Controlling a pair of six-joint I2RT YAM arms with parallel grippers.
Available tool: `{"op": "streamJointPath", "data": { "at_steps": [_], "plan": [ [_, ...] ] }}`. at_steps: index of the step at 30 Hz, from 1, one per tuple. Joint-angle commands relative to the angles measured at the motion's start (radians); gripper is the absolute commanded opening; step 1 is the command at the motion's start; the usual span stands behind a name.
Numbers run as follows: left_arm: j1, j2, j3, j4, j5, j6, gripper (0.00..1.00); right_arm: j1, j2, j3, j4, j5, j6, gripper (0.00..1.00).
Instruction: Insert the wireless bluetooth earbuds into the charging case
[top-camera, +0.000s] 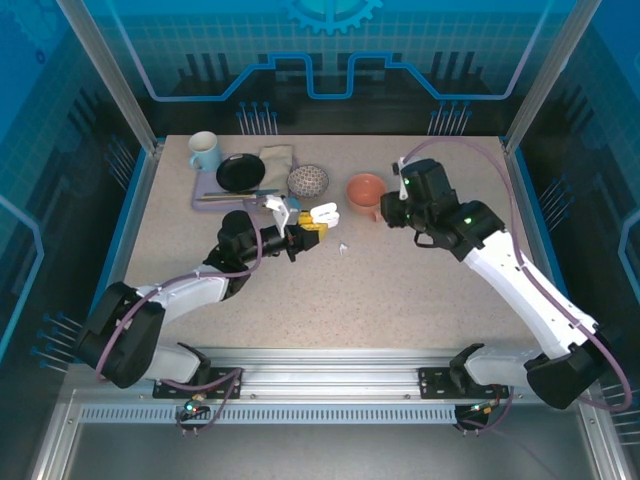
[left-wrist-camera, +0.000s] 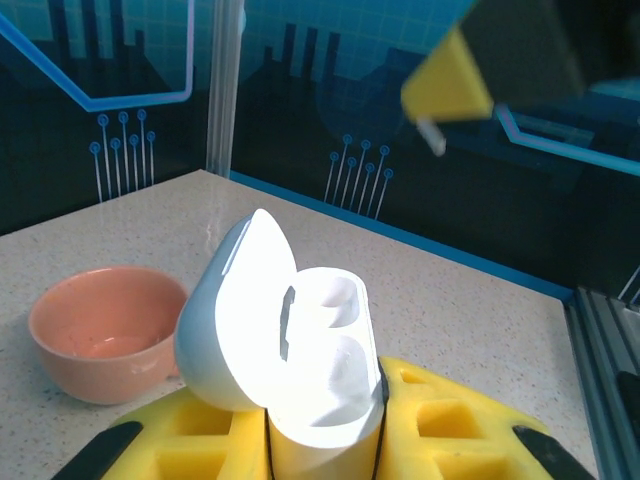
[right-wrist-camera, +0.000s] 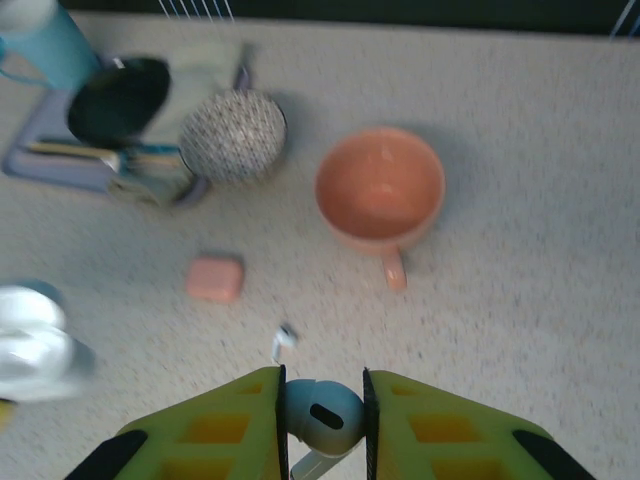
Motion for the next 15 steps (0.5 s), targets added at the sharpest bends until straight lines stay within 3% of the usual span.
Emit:
{"op": "streamJointPath", "data": {
  "at_steps": [1, 6, 15],
  "plan": [
    [-0.021, 0.023, 0.056, 0.006, 0.058, 0.004, 0.0, 0.006, -0.005, 0.07, -0.002, -0.029, -0.038, 0.25],
    [-0.039, 0.052, 0.103, -0.007, 0.082, 0.01, 0.0, 0.05, 0.038, 0.12, 0.046, -0.051, -0.057, 0.26],
    [-0.059, 0.055, 0.173, -0.091, 0.108, 0.055, 0.0, 0.123, 0.05, 0.062, 0.185, -0.078, -0.123, 0.25]
  ]
}}
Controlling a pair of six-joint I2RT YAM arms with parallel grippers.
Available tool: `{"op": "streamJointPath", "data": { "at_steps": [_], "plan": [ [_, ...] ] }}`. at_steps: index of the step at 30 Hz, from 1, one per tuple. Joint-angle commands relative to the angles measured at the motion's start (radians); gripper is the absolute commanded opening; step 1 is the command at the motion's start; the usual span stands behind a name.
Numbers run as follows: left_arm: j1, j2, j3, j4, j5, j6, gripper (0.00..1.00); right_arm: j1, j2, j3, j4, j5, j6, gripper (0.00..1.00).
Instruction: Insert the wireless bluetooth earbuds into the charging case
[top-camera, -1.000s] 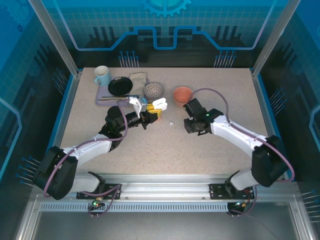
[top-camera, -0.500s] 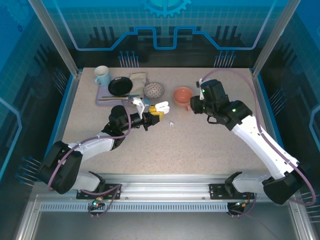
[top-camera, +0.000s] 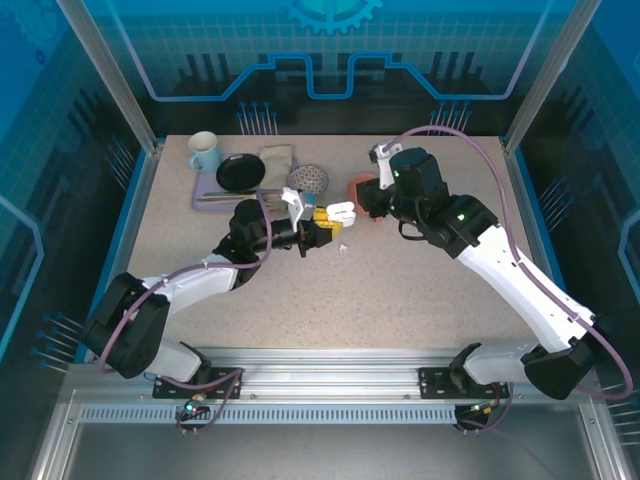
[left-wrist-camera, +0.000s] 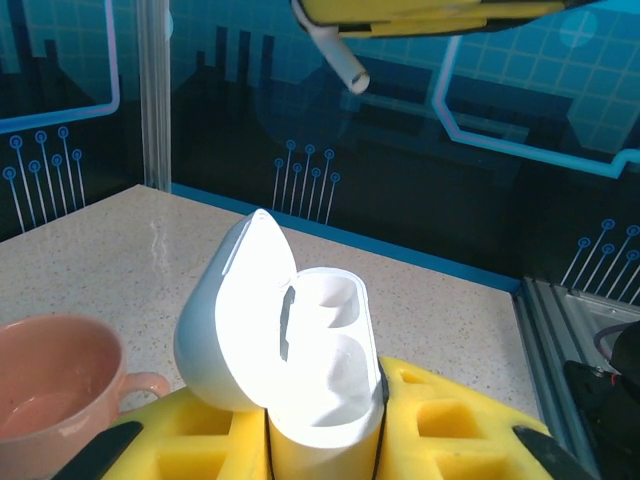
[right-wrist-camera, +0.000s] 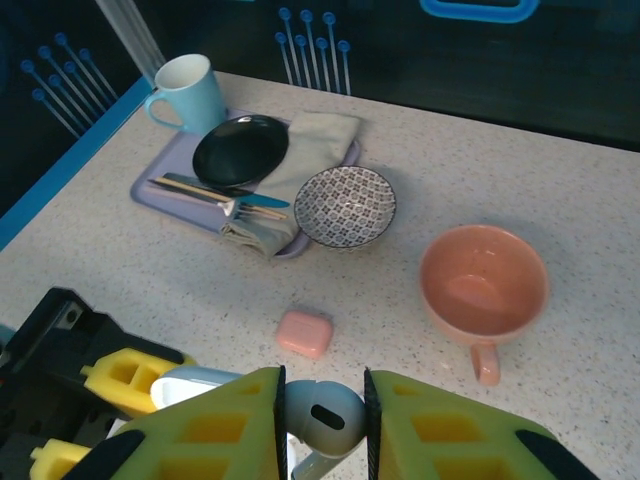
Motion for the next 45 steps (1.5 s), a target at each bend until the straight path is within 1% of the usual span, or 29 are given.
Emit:
{"op": "streamJointPath", "data": {
  "at_steps": [1, 16, 27, 34, 38, 42, 45],
  "plan": [
    [-0.009, 0.004, 0.045, -0.022, 0.038, 0.033, 0.0, 0.025, 0.001, -0.018, 0.072, -0.022, -0.049, 0.25],
    [-0.011, 0.007, 0.079, -0.028, 0.031, 0.032, 0.0, 0.059, -0.004, -0.105, 0.099, -0.014, -0.064, 0.25],
    [-0.012, -0.002, 0.075, -0.028, 0.03, 0.03, 0.0, 0.065, 0.006, -0.113, 0.094, 0.009, -0.093, 0.25],
    [-0.011, -0.006, 0.077, -0.018, 0.026, 0.027, 0.0, 0.108, 0.027, -0.103, 0.075, 0.078, -0.152, 0.23],
    [-0.013, -0.007, 0.077, -0.012, 0.027, 0.024, 0.0, 0.144, 0.043, -0.099, 0.072, 0.144, -0.189, 0.23],
    [-0.012, -0.011, 0.075, -0.012, 0.026, 0.026, 0.0, 0.153, 0.049, -0.103, 0.072, 0.191, -0.195, 0.21],
    [-0.011, -0.01, 0.073, -0.013, 0.026, 0.026, 0.0, 0.152, 0.041, -0.106, 0.079, 0.203, -0.185, 0.19]
  ]
}}
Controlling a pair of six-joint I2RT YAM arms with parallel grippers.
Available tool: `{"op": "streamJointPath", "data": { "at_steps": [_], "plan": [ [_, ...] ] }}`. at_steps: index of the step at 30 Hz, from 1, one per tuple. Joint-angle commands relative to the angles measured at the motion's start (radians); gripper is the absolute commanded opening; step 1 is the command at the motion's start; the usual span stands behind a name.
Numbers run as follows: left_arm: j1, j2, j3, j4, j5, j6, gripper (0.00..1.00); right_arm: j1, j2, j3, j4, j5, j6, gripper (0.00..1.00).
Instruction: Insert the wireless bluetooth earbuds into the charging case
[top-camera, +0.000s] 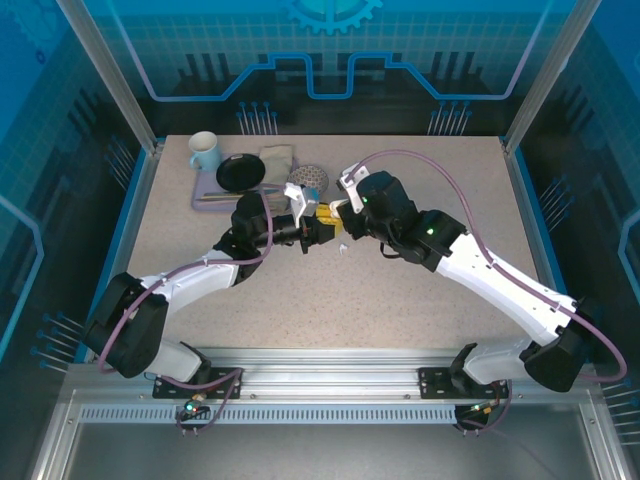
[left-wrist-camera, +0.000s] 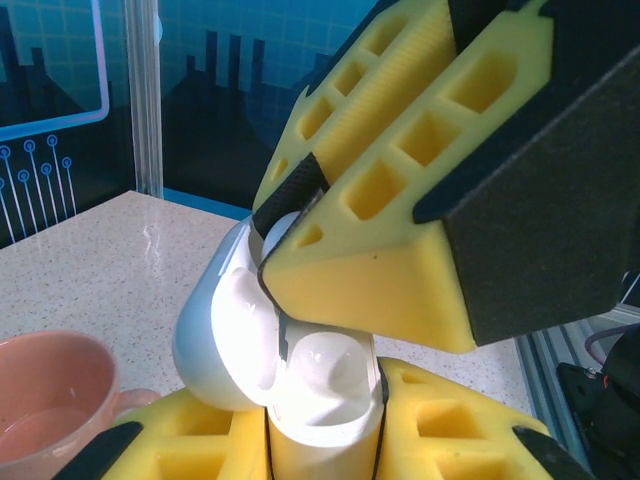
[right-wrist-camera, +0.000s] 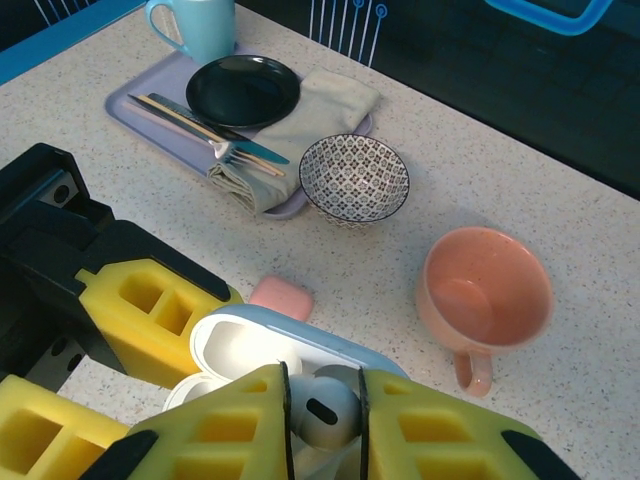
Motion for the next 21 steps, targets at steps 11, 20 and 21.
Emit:
{"op": "streamJointPath", "data": {
  "at_steps": [11, 20, 21],
  "plan": [
    [-0.006, -0.011, 0.022, 0.037, 0.015, 0.019, 0.0, -0.021, -0.03, 0.01, 0.013, 0.037, 0.022, 0.19],
    [-0.008, -0.011, 0.018, 0.043, 0.013, 0.017, 0.0, -0.082, -0.067, -0.015, 0.019, -0.035, 0.083, 0.19],
    [-0.006, -0.011, 0.019, 0.043, 0.013, 0.017, 0.0, -0.083, -0.066, -0.015, 0.018, -0.034, 0.082, 0.19]
  ]
}}
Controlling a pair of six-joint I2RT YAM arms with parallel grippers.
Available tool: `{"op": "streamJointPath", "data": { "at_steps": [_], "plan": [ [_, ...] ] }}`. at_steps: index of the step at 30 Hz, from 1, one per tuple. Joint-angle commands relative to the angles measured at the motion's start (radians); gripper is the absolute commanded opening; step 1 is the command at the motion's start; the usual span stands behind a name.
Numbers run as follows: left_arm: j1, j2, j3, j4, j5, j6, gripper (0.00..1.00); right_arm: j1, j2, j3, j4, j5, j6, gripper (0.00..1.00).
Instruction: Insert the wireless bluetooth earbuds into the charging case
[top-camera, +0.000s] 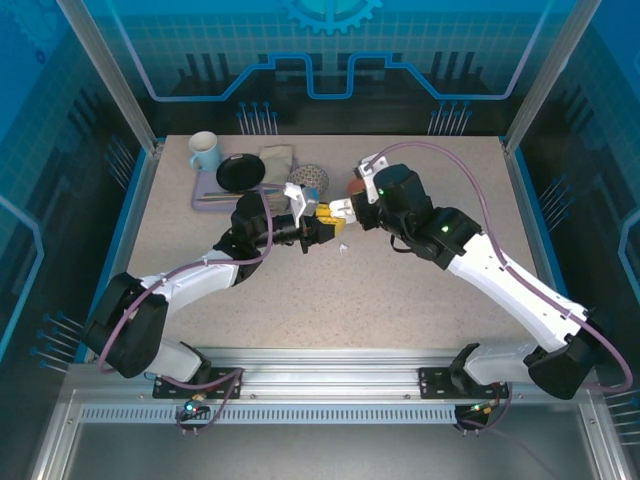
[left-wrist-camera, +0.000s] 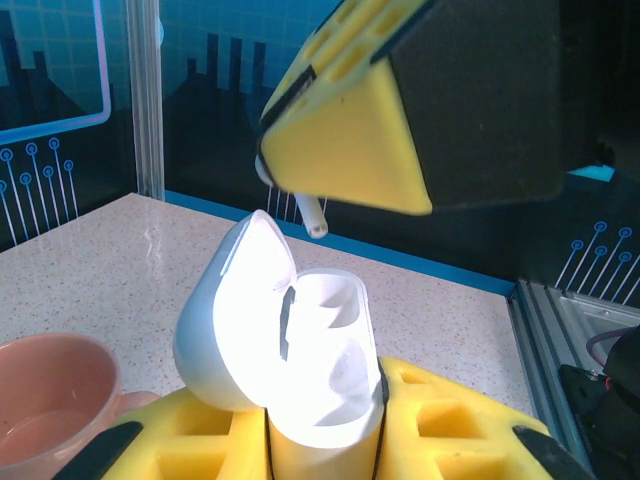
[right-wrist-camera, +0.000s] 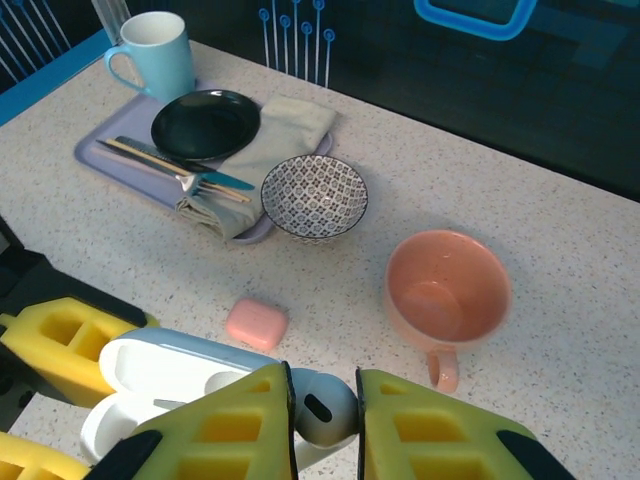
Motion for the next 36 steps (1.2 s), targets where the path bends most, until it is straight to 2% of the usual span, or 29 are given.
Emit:
{"op": "streamJointPath", "data": {
  "at_steps": [1, 23, 36],
  "plan": [
    [-0.007, -0.011, 0.021, 0.038, 0.016, 0.017, 0.0, -0.011, -0.017, -0.016, 0.013, -0.028, 0.024, 0.19],
    [-0.007, -0.01, 0.029, 0.035, 0.014, 0.018, 0.0, -0.004, 0.019, -0.023, 0.002, -0.077, 0.02, 0.19],
    [-0.006, -0.013, 0.033, 0.035, 0.004, 0.023, 0.0, 0.053, 0.047, -0.013, -0.034, -0.021, -0.07, 0.17]
  ]
}}
